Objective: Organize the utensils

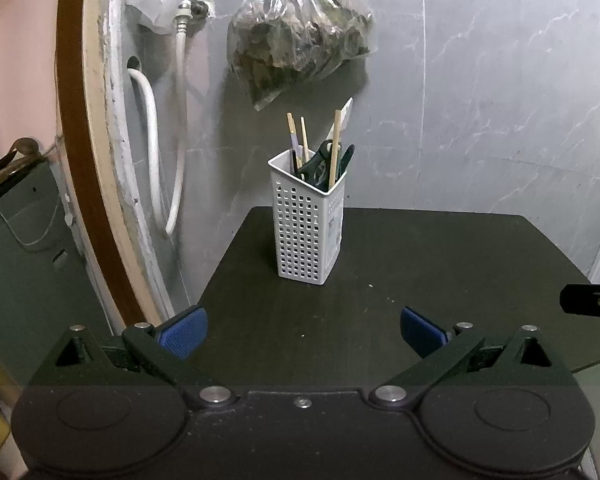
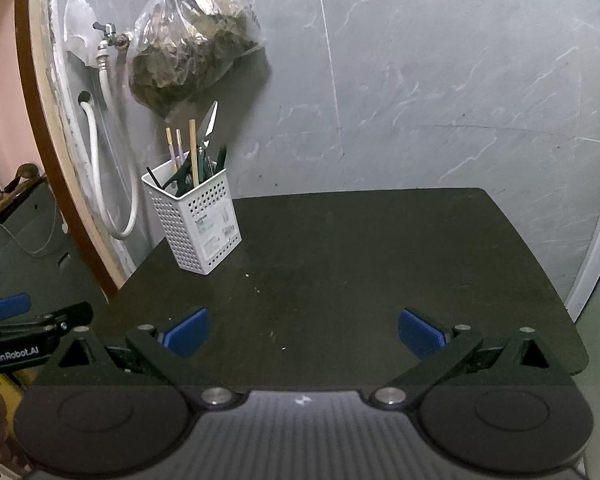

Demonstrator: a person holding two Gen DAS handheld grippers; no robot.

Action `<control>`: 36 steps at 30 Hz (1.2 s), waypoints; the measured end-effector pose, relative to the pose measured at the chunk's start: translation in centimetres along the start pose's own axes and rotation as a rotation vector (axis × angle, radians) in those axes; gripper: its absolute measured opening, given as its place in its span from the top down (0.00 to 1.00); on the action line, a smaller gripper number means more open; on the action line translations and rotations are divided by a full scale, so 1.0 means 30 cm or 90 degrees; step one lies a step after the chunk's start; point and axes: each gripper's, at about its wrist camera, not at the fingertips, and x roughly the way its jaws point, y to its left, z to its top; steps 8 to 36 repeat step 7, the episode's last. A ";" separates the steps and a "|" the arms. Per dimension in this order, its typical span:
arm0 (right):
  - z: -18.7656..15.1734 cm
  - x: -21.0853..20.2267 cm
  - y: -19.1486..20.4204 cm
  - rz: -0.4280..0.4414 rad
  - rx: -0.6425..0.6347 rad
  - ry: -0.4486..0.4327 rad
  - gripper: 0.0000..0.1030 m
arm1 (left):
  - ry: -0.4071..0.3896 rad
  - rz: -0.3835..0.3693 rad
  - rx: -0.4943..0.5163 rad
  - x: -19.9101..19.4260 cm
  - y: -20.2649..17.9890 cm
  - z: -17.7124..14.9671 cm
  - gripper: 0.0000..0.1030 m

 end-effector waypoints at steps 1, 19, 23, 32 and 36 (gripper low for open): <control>0.003 0.008 -0.003 0.000 0.000 0.002 0.00 | 0.001 0.000 0.000 0.004 -0.002 0.000 0.01; 0.015 0.051 -0.020 0.005 0.000 0.013 0.00 | 0.016 0.003 0.000 0.052 -0.014 0.011 0.01; 0.015 0.051 -0.020 0.005 0.000 0.013 0.00 | 0.016 0.003 0.000 0.052 -0.014 0.011 0.01; 0.015 0.051 -0.020 0.005 0.000 0.013 0.00 | 0.016 0.003 0.000 0.052 -0.014 0.011 0.01; 0.015 0.051 -0.020 0.005 0.000 0.013 0.00 | 0.016 0.003 0.000 0.052 -0.014 0.011 0.01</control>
